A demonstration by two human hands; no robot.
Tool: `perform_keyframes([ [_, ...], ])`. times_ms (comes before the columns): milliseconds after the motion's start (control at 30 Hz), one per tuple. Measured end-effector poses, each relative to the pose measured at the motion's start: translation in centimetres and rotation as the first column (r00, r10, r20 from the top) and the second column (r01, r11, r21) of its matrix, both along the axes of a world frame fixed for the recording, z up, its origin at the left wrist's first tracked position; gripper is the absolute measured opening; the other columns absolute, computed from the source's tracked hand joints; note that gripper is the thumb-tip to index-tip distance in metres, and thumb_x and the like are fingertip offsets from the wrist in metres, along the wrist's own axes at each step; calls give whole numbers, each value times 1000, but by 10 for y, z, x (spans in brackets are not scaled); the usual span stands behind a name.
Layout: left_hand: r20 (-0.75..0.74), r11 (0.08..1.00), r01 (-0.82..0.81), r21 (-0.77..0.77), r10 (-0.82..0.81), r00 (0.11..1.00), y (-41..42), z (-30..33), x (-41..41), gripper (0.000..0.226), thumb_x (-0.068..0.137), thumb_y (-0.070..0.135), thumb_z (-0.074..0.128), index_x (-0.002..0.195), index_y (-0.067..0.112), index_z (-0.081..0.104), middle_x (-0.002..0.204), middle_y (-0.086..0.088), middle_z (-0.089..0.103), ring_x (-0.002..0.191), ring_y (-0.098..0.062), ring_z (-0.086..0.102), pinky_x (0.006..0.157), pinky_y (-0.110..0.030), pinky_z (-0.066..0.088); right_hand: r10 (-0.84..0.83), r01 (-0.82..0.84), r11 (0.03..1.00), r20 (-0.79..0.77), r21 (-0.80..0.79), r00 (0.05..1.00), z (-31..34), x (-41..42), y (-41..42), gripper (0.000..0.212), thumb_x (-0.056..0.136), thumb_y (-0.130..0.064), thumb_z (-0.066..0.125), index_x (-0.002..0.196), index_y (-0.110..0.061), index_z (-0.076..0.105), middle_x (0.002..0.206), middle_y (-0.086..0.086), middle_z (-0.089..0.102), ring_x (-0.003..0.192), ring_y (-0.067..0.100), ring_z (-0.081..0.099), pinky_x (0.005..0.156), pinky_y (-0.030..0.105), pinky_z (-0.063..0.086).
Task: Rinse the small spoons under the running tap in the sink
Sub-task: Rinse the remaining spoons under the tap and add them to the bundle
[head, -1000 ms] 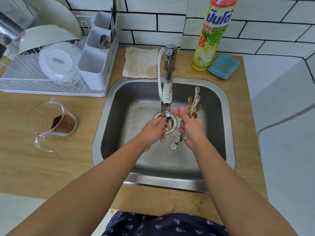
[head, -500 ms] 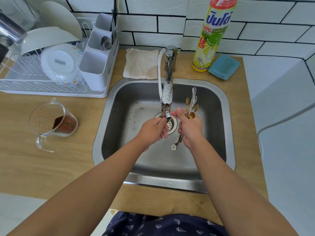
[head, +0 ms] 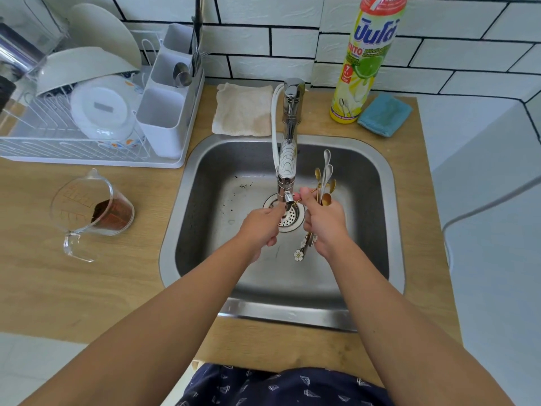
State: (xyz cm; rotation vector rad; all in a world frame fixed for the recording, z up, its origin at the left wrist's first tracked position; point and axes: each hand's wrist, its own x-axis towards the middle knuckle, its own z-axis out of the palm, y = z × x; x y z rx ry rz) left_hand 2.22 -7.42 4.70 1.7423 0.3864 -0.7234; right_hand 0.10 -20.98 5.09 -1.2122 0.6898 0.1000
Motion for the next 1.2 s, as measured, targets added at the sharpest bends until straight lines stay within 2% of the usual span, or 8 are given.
perform_keyframes([
  [100, 56, 940, 248, 234, -268, 962, 1, 3, 0, 47, 101, 56, 40, 88, 14, 57, 67, 3, 52, 59, -17, 48, 57, -29, 43, -12, 12, 999, 14, -31, 1000, -4, -1, -3, 26, 103, -25, 63, 101, -2, 74, 43, -14, 55, 34, 1, 39, 38, 15, 31],
  [200, 275, 823, 395, 409, -523, 806, 4, 3, -3, 27, 107, 36, 31, 99, 17, 48, 86, -1, 61, 80, -25, 56, 72, -38, 45, -81, 80, 995, -18, -53, 997, -5, 1, -2, 28, 102, -26, 65, 104, 1, 73, 48, -13, 61, 34, 0, 45, 36, 15, 33],
  [400, 425, 665, 257, 701, -679, 598, 6, -10, -6, 30, 106, 34, 29, 98, 15, 50, 89, -1, 45, 79, -31, 53, 65, -38, 37, -170, 168, 985, -45, -35, 984, -4, 7, 4, 25, 100, -24, 69, 101, 1, 69, 63, -4, 75, 34, -1, 49, 36, 15, 36],
  [533, 365, 603, 274, 749, -721, 589, 4, -11, 0, 24, 104, 28, 34, 108, 12, 51, 91, -8, 63, 75, -29, 58, 61, -34, 36, -163, 164, 986, -48, 12, 986, -7, 9, 0, 20, 99, -27, 69, 99, -7, 67, 76, 0, 79, 35, -1, 49, 36, 15, 37],
  [700, 406, 868, 325, 376, -470, 784, 4, 1, -2, 17, 103, 35, 47, 87, 30, 49, 67, 13, 71, 46, -3, 58, 46, -11, 38, -79, 83, 990, -38, 112, 996, -15, 6, -11, 27, 98, -39, 68, 88, -14, 66, 70, -3, 67, 41, 4, 35, 38, 16, 33],
  [933, 291, 853, 440, 280, -512, 808, 7, 0, -13, 16, 97, 34, 59, 83, 26, 58, 101, 2, 55, 98, -15, 56, 81, -29, 43, 112, -97, 961, -42, 259, 993, -11, 11, -12, 36, 106, -26, 53, 71, -19, 50, 70, -3, 57, 56, 10, 39, 52, 24, 38],
  [1067, 79, 923, 379, 61, -383, 920, 12, 3, -15, 28, 91, 41, 64, 101, 19, 51, 107, -2, 59, 97, -16, 54, 81, -33, 42, 162, -148, 938, -18, 313, 987, -10, 10, -8, 51, 107, -28, 51, 58, -21, 62, 82, 2, 57, 70, 13, 53, 73, 32, 51],
  [1200, -28, 953, 285, -102, -289, 957, 13, 9, -15, 59, 81, 63, 58, 117, 18, 47, 118, -4, 67, 109, -17, 59, 94, -39, 46, 293, -284, 950, -58, 133, 954, -9, 11, -1, 34, 107, -41, 50, 97, -16, 71, 100, 5, 58, 105, 24, 55, 103, 43, 42],
])
